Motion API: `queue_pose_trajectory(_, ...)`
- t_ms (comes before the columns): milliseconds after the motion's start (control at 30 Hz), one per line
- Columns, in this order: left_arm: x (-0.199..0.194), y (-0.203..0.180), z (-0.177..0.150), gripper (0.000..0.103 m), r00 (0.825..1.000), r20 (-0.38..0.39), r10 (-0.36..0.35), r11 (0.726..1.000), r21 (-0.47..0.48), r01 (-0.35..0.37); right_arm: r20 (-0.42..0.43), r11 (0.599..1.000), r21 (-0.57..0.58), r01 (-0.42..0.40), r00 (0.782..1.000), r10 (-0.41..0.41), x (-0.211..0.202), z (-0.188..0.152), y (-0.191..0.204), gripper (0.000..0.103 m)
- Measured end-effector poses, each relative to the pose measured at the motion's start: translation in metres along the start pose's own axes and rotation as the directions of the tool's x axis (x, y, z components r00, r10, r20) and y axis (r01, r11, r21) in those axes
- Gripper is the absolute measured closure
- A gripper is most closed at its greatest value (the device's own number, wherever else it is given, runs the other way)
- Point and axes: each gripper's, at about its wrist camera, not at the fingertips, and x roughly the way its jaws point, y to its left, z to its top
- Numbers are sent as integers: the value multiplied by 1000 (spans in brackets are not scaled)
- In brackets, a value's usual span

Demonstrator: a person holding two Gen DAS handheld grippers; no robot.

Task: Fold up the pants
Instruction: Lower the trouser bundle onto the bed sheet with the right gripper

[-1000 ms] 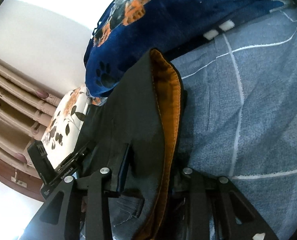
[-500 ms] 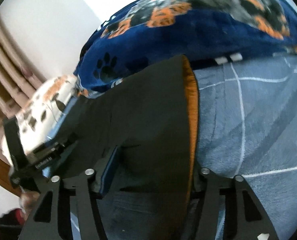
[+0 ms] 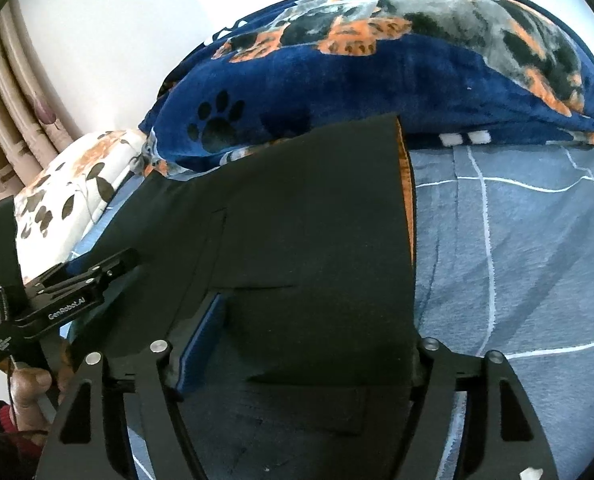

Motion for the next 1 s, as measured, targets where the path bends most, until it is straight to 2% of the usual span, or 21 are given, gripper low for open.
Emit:
queue_pose_trajectory(100,-1,-1,0,27,1000,5,13,1000,6,-13,5,1000,-5,22,1000,-22,0,0,2,27)
queue_pose_trajectory(300,-1,-1,0,26,1000,6,17,1000,9,-17,17,999,8,47,999,-47,-2,-1,0,23)
queue_pose_trajectory(1000,-5,-2,1,24,999,21,42,999,11,-43,37,996,20,85,996,-86,-5,-1,-1,18)
